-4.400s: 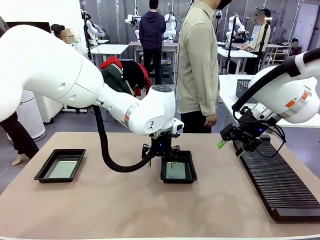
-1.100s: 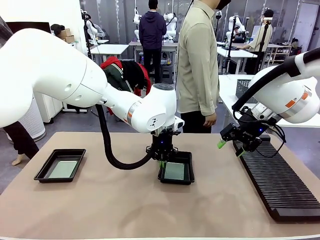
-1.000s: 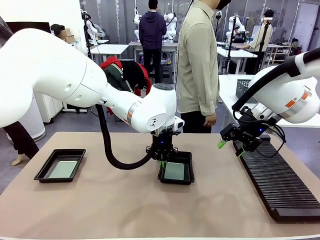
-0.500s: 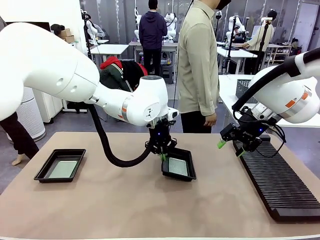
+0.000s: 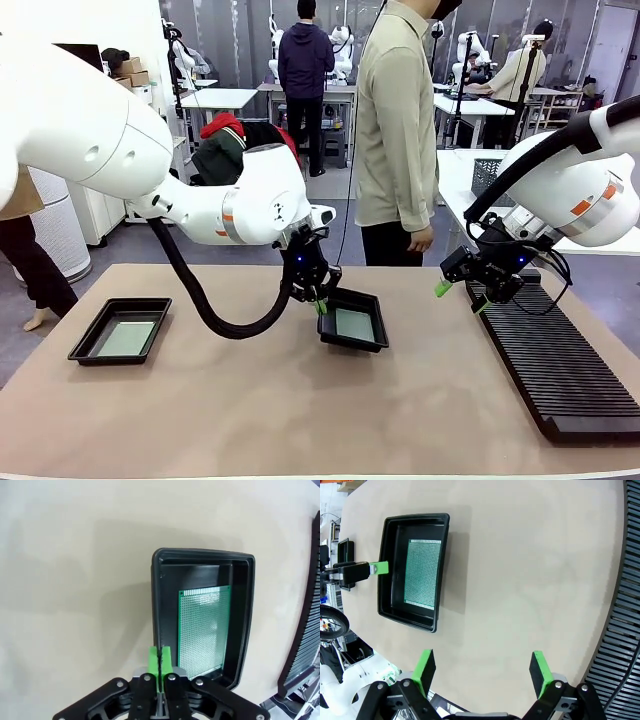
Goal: Inspect and transfer BCBs to ESD trays.
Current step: Pick up the ESD tray and place it on the left side of the table.
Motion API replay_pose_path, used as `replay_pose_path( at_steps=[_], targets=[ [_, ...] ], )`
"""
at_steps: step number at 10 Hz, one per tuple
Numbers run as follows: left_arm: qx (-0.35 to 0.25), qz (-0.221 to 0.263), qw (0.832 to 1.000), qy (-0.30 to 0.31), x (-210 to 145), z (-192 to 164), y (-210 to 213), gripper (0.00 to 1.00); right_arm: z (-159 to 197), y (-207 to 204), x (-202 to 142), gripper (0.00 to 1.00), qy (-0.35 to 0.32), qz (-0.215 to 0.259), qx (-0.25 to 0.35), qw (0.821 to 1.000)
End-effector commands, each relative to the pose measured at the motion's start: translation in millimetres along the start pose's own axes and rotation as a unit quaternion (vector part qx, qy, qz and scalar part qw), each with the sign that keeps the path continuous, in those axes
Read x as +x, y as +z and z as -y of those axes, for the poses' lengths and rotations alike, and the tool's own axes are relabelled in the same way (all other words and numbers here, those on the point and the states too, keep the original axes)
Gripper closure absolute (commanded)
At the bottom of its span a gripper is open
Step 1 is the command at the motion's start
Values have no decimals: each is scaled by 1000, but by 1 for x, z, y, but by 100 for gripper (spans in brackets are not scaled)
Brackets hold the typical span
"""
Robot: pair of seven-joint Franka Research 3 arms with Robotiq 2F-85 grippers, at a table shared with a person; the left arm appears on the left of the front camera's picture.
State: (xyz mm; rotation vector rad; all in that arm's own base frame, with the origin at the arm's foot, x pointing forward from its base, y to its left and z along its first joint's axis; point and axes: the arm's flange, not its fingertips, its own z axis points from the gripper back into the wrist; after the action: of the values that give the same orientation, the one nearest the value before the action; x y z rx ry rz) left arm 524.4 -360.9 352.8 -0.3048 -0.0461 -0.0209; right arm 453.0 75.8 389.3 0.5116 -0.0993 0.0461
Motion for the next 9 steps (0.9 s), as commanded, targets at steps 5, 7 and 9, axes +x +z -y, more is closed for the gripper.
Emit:
replay_pose_path(
  at_steps=[5,7,9],
  targets=[
    [-105,33,994,-21,-16,-53,18,97,-1,0,2,0,-8,2,-12,1000],
    [-109,37,993,-19,-17,-63,20,97,-1,0,2,0,-8,2,-12,1000],
    [-118,43,992,-18,-17,-68,20,97,-1,0,2,0,-8,2,-12,1000]
  ],
)
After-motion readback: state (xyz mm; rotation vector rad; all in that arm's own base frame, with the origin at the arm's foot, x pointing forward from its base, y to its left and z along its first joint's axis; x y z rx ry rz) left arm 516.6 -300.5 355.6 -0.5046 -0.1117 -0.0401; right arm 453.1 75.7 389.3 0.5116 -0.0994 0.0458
